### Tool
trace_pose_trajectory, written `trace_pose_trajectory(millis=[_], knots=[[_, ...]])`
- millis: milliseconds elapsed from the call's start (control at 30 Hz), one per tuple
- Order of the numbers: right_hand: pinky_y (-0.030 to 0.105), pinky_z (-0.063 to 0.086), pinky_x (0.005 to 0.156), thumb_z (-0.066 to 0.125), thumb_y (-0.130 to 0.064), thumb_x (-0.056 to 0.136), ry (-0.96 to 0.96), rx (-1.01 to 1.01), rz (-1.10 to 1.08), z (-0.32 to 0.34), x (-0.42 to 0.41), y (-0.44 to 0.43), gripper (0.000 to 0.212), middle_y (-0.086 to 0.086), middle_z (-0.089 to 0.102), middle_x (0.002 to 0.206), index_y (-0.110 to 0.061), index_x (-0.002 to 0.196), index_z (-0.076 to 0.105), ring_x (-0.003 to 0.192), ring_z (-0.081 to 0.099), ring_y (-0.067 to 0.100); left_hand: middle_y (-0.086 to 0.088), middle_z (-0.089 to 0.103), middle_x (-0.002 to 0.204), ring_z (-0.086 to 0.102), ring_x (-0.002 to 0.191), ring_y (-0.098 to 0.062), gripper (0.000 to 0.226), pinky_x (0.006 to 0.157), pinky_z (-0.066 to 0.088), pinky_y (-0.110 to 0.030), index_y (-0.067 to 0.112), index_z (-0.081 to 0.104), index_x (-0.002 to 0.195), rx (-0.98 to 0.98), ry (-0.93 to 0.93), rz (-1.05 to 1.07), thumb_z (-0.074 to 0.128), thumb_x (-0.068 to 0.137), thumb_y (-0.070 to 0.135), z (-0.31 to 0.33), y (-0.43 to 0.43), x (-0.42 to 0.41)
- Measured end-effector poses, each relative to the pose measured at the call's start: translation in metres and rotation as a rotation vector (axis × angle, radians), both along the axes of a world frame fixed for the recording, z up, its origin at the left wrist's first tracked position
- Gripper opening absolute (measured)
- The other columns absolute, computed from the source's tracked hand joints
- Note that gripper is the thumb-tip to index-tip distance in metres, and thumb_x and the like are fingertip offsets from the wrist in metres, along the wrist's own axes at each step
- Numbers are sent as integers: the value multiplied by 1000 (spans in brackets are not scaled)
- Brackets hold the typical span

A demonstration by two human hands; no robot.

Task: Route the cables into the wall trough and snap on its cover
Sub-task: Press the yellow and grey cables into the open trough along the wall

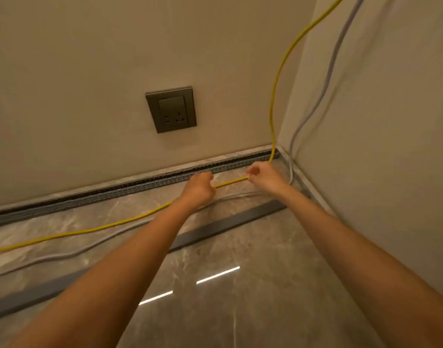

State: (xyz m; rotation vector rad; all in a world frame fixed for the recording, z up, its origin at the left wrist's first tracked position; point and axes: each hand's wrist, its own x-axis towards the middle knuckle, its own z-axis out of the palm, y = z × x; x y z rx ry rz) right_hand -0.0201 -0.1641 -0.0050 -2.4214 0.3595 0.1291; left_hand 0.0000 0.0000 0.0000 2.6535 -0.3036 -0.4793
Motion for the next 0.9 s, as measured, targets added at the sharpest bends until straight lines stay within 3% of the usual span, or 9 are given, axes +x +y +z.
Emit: trace_pose_trajectory(millis=[167,300,433,500,667,900], knots=[[38,37,107,43,2,92,10,-222,169,-6,13,-12,43,15,48,140,-11,131,50,132,42,30,-19,46,136,45,124,-36,34,103,41,-48,8,45,129,254,-53,-92,42,95,8,-17,-7,12],[39,47,94,48,-3,90,41,-532,261,-11,15,-26,29,20,59,124,-7,116,60,119,52,36,-23,51,126,49,116,-37,25,92,44,-43,0,49,118,344,-150,-227,39,97,10,-19,-8,17],[38,46,91,48,-11,92,-17,-706,242,-7,23,-45,23,20,66,114,-5,106,66,112,56,34,-19,46,123,43,114,-35,27,88,42,-41,0,44,117,309,-350,-229,43,90,-5,-19,-8,33],[39,46,89,46,-10,93,-53,-705,213,-5,29,-52,24,20,64,115,-4,105,67,110,57,35,-18,47,119,45,109,-34,25,87,42,-40,2,46,113,289,-427,-211,44,89,-6,-18,-12,40],[39,47,91,47,-13,95,-24,-617,128,-7,43,-59,27,20,53,125,-3,113,64,115,53,36,-20,49,125,46,114,-36,27,91,41,-43,1,42,119,297,-331,-204,42,92,-2,-18,-19,48],[38,49,83,58,-21,91,20,-478,123,-8,45,-56,26,24,65,110,-1,105,66,104,60,36,-16,51,127,50,113,-34,31,84,45,-41,8,43,126,339,-370,-259,43,95,6,-18,0,39]])
